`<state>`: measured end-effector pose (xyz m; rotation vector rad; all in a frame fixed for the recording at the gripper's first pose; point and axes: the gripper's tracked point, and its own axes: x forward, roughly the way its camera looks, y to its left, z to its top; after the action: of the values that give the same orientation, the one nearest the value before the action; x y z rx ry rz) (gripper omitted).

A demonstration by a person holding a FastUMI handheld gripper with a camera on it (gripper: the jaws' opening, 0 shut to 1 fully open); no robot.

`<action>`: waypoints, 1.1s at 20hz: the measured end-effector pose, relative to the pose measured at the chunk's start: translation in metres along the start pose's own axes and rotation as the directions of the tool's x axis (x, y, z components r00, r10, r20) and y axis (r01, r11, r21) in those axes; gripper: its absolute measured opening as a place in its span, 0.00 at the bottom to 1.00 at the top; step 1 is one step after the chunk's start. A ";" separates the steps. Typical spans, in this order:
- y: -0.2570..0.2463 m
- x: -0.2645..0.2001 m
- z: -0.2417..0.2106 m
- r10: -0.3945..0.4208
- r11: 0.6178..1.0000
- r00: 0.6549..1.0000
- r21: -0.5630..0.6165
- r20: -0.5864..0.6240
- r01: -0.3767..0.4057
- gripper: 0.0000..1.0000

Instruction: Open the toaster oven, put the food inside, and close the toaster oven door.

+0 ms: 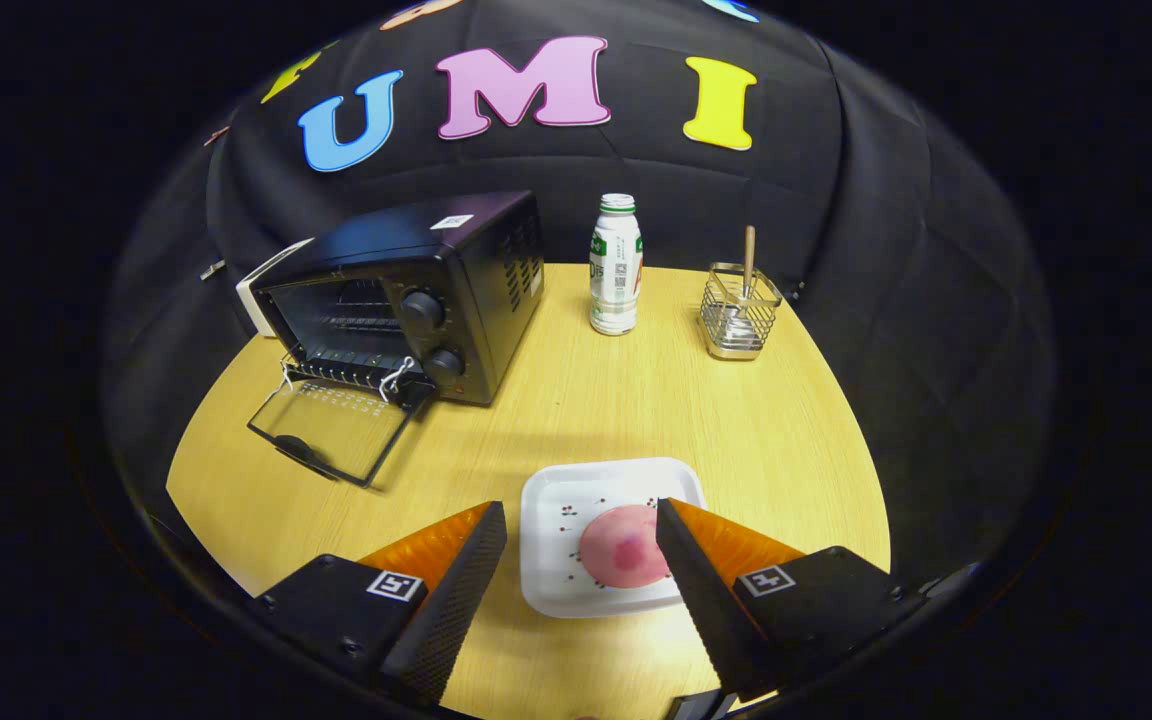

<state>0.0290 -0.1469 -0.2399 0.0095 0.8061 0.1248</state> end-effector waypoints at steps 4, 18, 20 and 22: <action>-0.032 0.012 -0.022 -0.022 1.000 0.995 -0.002 -0.093 0.022 0.98; -0.117 0.052 -0.077 -0.078 0.991 0.947 0.076 -0.311 0.106 0.97; -0.118 0.058 -0.080 -0.074 0.991 0.945 0.082 -0.319 0.106 0.95; -0.120 0.062 -0.084 -0.081 0.992 0.940 0.070 -0.332 0.110 0.95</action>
<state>0.0243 -0.2621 -0.3496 0.0327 1.1446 -0.0021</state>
